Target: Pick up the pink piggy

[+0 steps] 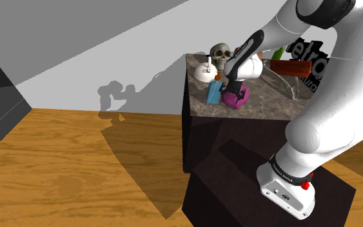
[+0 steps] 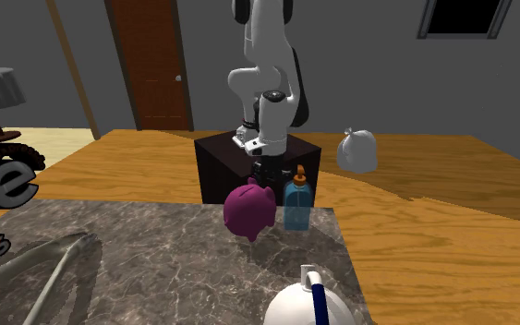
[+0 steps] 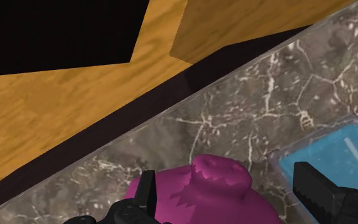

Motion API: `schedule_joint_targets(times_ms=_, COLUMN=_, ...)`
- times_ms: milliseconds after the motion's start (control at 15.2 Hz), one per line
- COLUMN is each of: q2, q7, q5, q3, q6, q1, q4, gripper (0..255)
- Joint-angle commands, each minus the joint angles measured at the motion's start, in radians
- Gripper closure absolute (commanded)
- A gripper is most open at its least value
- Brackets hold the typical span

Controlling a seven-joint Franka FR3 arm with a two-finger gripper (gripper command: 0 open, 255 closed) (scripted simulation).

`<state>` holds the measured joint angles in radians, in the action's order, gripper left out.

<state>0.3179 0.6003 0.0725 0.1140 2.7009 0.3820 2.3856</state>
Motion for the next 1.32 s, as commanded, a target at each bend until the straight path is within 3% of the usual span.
schedule_joint_targets(times_ms=0, q2=0.028, q7=-0.005, q5=0.009, q3=-0.005, q6=0.027, q1=0.004, q4=-0.003, gripper=0)
schedule_joint_targets(times_ms=330, q2=0.079, q7=-0.013, q5=0.021, q3=-0.015, q6=0.068, q1=0.011, q4=-0.012, gripper=0)
schedule_joint_targets(times_ms=396, q2=0.078, q7=-0.012, q5=0.02, q3=-0.015, q6=0.066, q1=0.011, q4=-0.013, gripper=255)
schedule_joint_targets(times_ms=990, q2=0.079, q7=-0.013, q5=0.021, q3=-0.015, q6=0.068, q1=0.011, q4=-0.012, gripper=255)
schedule_joint_targets(times_ms=1254, q2=0.023, q7=-0.004, q5=0.007, q3=-0.003, q6=0.022, q1=0.003, q4=-0.002, gripper=255)
